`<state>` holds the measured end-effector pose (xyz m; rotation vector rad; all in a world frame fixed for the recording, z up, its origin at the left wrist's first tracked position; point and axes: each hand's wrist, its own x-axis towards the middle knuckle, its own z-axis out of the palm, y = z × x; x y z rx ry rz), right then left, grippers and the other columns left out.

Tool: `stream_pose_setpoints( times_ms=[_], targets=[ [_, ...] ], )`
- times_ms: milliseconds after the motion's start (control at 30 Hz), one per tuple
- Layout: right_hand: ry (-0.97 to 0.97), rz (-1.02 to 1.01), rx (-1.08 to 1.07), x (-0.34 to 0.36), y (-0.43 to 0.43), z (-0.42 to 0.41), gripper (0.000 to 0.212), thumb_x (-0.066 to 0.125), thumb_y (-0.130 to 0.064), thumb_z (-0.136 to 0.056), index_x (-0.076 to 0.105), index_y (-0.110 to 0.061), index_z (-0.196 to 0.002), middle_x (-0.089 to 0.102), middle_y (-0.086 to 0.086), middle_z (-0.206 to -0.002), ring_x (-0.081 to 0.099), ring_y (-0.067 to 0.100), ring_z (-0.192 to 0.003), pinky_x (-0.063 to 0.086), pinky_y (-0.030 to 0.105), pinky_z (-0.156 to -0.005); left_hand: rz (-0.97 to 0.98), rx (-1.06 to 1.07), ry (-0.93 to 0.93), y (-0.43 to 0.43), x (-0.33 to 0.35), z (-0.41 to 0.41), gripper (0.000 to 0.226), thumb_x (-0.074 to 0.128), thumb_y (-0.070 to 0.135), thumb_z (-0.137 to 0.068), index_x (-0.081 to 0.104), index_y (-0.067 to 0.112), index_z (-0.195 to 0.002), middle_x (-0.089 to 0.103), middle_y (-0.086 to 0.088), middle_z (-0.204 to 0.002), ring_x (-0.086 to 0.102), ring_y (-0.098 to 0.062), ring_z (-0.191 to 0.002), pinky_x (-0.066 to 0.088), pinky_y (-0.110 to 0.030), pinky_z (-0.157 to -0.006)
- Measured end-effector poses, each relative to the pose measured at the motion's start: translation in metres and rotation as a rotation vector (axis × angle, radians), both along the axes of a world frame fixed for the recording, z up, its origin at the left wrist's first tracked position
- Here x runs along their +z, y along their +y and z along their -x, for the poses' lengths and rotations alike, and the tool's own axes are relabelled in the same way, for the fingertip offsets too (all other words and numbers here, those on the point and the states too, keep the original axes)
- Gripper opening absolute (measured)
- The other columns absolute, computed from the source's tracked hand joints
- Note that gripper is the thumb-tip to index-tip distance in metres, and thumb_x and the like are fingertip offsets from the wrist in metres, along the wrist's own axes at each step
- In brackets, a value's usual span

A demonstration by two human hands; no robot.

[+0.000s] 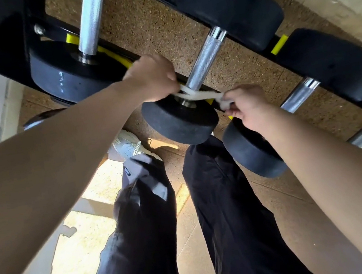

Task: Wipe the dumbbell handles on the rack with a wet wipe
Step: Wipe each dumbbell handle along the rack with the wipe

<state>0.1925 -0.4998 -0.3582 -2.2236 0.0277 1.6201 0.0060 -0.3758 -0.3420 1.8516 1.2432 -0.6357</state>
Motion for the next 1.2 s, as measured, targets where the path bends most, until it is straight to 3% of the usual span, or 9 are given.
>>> stream_pose_setpoints(
  times_ms=[67,200,300,433,567,700,800,933,1200],
  targets=[
    [0.02,0.026,-0.32,0.002,0.001,-0.012,0.006,0.062,0.002,-0.089,0.066,0.0,-0.091,0.069,0.022,-0.104,0.071,0.026,-0.081,0.052,0.02,-0.048,0.068,0.057,-0.066,-0.005,0.001,-0.007,0.007,0.07,0.035,-0.084,0.069,0.03,-0.088,0.07,0.004,-0.096,0.065,-0.019,-0.094,0.057,-0.036,-0.08],
    [0.047,-0.106,-0.778,0.01,0.001,-0.03,0.013,0.052,0.004,-0.088,0.059,0.005,-0.099,0.064,0.024,-0.11,0.073,0.034,-0.089,0.063,0.033,-0.074,0.223,0.401,-0.167,-0.006,-0.001,-0.008,0.019,0.081,0.04,-0.079,0.072,0.024,-0.085,0.067,0.007,-0.082,0.059,-0.009,-0.077,0.05,-0.027,-0.065],
    [0.055,-0.165,-0.911,0.017,-0.001,-0.041,0.025,0.048,0.003,-0.089,0.059,0.007,-0.111,0.068,0.024,-0.112,0.074,0.031,-0.092,0.063,0.034,-0.079,0.254,0.613,-0.232,-0.004,-0.005,-0.011,0.013,0.078,0.032,-0.084,0.075,0.021,-0.089,0.075,0.002,-0.091,0.07,-0.015,-0.09,0.059,-0.033,-0.081],
    [0.098,-0.273,-0.935,0.019,0.001,-0.037,0.034,0.048,0.003,-0.088,0.062,0.005,-0.119,0.071,0.02,-0.115,0.074,0.027,-0.099,0.061,0.035,-0.087,0.336,0.81,-0.317,0.0,-0.005,-0.027,0.009,0.065,0.027,-0.095,0.072,0.025,-0.1,0.074,0.004,-0.1,0.07,-0.014,-0.099,0.058,-0.03,-0.089],
    [0.158,-0.319,-0.746,0.015,0.016,-0.018,0.037,0.051,0.002,-0.087,0.061,-0.003,-0.123,0.069,0.014,-0.122,0.072,0.021,-0.105,0.059,0.031,-0.088,0.43,0.946,-0.34,0.004,-0.007,-0.053,0.013,0.053,0.022,-0.103,0.062,0.025,-0.112,0.067,-0.007,-0.118,0.065,-0.02,-0.105,0.06,-0.034,-0.087],
    [0.298,-0.329,-0.649,0.017,0.05,0.004,0.021,0.057,-0.002,-0.092,0.063,-0.006,-0.112,0.07,0.013,-0.111,0.069,0.024,-0.109,0.054,0.037,-0.1,0.595,1.055,-0.289,0.005,-0.009,-0.065,0.028,0.051,0.031,-0.101,0.063,0.016,-0.121,0.072,-0.013,-0.113,0.07,-0.029,-0.098,0.058,-0.042,-0.088],
    [0.347,-0.35,-0.65,0.017,0.06,0.009,0.014,0.057,-0.004,-0.095,0.062,-0.007,-0.107,0.072,0.012,-0.104,0.069,0.024,-0.108,0.054,0.038,-0.1,0.711,1.236,-0.402,0.011,-0.009,-0.067,0.023,0.052,0.026,-0.103,0.063,0.009,-0.113,0.071,-0.009,-0.103,0.069,-0.024,-0.088,0.056,-0.035,-0.077],
    [0.359,-0.366,-0.68,0.009,0.053,0.007,0.032,0.06,-0.012,-0.098,0.057,-0.005,-0.129,0.072,0.01,-0.108,0.07,0.017,-0.094,0.059,0.029,-0.081,0.787,1.391,-0.515,0.016,-0.007,-0.07,0.004,0.062,0.015,-0.096,0.062,0.013,-0.093,0.066,-0.004,-0.089,0.065,-0.021,-0.084,0.057,-0.031,-0.074],
    [0.369,-0.302,-0.764,0.016,0.06,0.009,0.027,0.061,-0.013,-0.098,0.058,-0.003,-0.123,0.071,0.013,-0.105,0.067,0.019,-0.094,0.057,0.032,-0.086,0.531,1.575,-0.508,0.026,-0.004,-0.045,0.026,0.079,0.021,-0.086,0.066,0.009,-0.105,0.079,-0.005,-0.088,0.077,-0.016,-0.086,0.057,-0.022,-0.067]
  ],
)
